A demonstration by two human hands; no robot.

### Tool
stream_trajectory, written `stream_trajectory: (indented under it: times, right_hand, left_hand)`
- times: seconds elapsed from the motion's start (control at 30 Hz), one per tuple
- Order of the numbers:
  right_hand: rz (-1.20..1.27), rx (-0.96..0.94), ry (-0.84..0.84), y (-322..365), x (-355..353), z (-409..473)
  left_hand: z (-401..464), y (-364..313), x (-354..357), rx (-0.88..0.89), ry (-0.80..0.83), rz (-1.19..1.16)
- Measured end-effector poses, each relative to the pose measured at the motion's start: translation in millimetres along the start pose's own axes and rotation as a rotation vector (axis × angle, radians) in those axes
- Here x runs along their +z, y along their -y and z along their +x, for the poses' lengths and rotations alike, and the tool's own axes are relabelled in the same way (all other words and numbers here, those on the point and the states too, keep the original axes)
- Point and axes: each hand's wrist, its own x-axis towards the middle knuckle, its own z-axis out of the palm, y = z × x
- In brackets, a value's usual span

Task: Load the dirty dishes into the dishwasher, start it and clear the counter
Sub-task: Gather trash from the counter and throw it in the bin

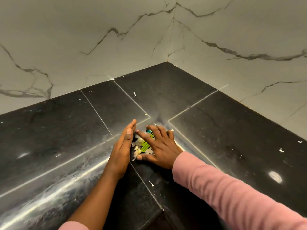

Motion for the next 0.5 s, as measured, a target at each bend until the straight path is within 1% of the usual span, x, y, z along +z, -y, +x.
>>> stream_trajectory:
  times: [0.07,0.13,0.23,0.37,0.5]
  right_hand:
    - [-0.045,-0.103,-0.043,1,1,11]
    - [-0.054,-0.16,-0.062,0,2,18]
    - [-0.019,-0.18,-0.063,4,3,27]
    - [0.012,-0.199,-0.15,21,6,37]
    - [-0.059,-0.251,-0.121,27,5,37]
  left_hand:
    - [1,1,-1,-0.009,-0.029,-0.012]
    - [1,1,-2,-0.02,-0.043,-0.011]
    - [1,0,-3,-0.043,-0.054,-0.022]
    - [-1,-3,0,-0.051,-0.098,-0.028]
    - [-1,-4,-2,-0.025,-0.157,-0.04]
